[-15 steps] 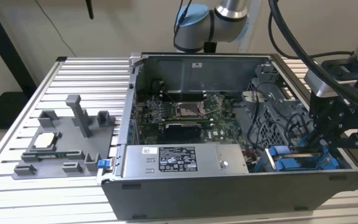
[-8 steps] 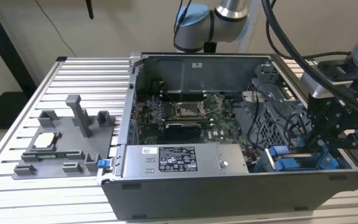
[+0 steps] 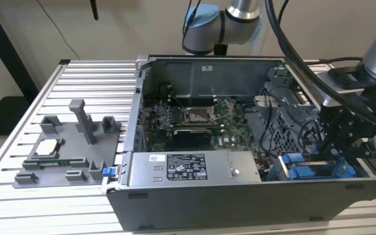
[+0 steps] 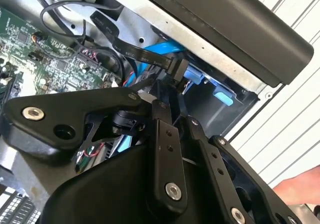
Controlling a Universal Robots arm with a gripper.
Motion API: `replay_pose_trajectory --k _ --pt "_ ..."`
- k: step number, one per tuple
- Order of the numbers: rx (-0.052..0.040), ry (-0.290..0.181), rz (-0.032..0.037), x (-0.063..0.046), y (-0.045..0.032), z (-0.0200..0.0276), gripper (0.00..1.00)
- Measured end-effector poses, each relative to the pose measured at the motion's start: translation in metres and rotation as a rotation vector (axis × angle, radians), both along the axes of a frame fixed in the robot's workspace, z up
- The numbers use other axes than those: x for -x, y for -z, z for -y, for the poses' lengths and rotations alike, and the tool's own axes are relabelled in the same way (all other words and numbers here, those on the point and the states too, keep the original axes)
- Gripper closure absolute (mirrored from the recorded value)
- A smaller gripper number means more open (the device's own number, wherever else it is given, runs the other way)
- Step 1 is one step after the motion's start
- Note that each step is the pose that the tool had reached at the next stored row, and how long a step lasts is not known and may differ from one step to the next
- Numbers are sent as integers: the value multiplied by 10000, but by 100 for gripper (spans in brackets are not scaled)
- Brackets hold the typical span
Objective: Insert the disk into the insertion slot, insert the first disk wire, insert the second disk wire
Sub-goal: 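Insert the first disk wire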
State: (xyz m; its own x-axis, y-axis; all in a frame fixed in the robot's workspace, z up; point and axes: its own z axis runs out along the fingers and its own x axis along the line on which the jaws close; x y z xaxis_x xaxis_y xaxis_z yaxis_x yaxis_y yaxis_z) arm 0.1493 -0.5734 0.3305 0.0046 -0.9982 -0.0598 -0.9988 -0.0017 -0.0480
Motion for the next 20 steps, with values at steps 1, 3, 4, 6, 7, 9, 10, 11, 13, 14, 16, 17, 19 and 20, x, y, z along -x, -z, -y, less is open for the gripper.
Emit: replay_pose_trajectory --k 1,3,4,6,7,9,10,11,13,14,16,17,19,20 --pt "2 2 4 1 3 1 0" --pt "5 -1 -10 -1 -17 1 0" --pt "2 0 -29 0 -44 1 0" --pt "6 0 -50 0 -113 1 0" --pt "7 -1 -59 -1 -152 1 0" --pt "9 -1 -79 -1 -226 1 0" --pt "11 -2 -89 -1 -259 1 0" --pt "11 -1 -95 -1 -284 1 0" --pt "10 -1 -101 -1 -330 1 0" --pt "9 -1 -103 -1 -348 1 0" --pt "7 5 -104 -1 -356 1 0" --pt "7 5 -104 -1 -356 1 0" --pt "7 6 -104 -1 -356 1 0" --pt "7 7 -104 -1 -357 1 0"
